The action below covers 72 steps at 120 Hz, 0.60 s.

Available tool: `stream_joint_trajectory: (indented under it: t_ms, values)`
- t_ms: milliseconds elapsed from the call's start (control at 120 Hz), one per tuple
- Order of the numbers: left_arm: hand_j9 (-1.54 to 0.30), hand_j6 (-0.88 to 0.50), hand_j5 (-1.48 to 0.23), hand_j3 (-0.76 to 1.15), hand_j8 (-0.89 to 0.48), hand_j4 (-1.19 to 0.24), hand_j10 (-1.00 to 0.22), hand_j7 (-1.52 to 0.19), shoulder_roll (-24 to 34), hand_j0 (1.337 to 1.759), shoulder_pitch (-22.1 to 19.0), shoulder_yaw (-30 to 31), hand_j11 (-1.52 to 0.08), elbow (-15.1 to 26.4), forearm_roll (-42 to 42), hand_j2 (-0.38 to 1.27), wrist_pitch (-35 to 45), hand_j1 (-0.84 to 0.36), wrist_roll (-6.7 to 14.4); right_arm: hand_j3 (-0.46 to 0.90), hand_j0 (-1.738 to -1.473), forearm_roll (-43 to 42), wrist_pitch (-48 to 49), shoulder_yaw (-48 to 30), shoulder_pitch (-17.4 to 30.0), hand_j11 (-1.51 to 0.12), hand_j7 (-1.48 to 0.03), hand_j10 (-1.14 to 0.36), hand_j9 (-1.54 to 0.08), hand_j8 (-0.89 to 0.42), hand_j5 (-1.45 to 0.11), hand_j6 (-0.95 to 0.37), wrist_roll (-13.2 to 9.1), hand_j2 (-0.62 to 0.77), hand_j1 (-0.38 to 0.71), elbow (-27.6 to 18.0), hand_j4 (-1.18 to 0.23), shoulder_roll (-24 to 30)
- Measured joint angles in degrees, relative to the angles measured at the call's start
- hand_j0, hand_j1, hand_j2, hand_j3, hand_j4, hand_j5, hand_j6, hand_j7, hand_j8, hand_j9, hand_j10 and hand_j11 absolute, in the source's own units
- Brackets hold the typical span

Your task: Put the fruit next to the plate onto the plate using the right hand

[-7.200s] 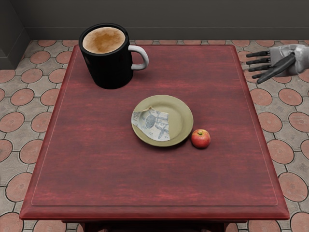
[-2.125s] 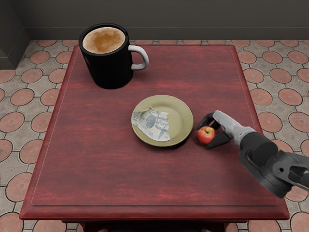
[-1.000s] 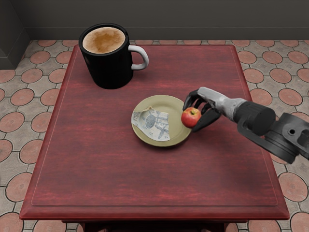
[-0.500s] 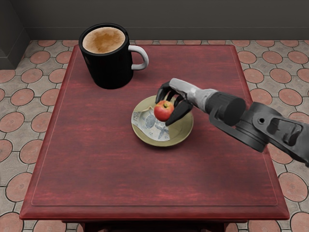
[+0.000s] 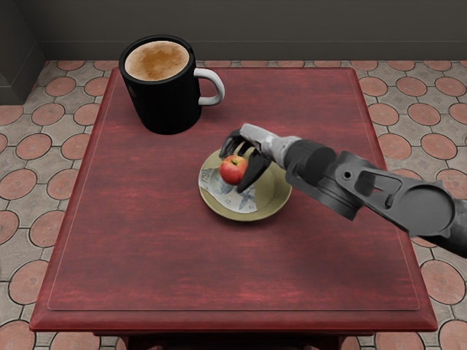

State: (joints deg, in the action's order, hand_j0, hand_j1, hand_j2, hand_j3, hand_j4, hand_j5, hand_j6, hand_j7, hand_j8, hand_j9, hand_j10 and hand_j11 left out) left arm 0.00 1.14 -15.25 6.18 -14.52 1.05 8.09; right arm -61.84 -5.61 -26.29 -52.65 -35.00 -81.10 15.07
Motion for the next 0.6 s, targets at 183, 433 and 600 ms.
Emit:
stream_joint_trajectory:
  t_ms: [183, 433, 600]
  values:
    - [0.00, 0.00, 0.00, 0.00, 0.00, 0.00, 0.00, 0.00, 0.00, 1.658, 0.00, 0.01, 0.00, -0.02, 0.00, 0.00, 0.00, 0.35, 0.00, 0.00, -1.655, 0.23, -1.49, 1.22, -0.59, -0.37, -0.36, -0.27, -0.37, -0.16, -0.37, -0.16, 0.00, 0.03, -0.17, 1.04, -0.22, -1.13]
    - [0.00, 0.00, 0.00, 0.00, 0.00, 0.00, 0.00, 0.00, 0.00, 1.658, 0.00, 0.02, 0.00, -0.01, -0.01, 0.00, 0.00, 0.35, 0.00, 0.00, -1.657, 24.28, 18.56, -4.36, -3.29, -0.11, -0.11, 0.05, -0.11, -0.05, -0.11, -0.05, 0.00, 0.01, -0.30, 1.46, -0.07, 3.59]
    - [0.00, 0.00, 0.00, 0.00, 0.00, 0.00, 0.00, 0.00, 0.00, 1.658, 0.00, 0.02, 0.00, -0.01, 0.01, 0.00, 0.00, 0.35, 0.00, 0.00, -1.658, 49.31, 36.00, -5.79, -4.60, -0.05, -0.05, 0.03, -0.05, -0.02, -0.05, -0.02, 0.00, 0.00, -0.33, 5.39, -0.03, 8.46]
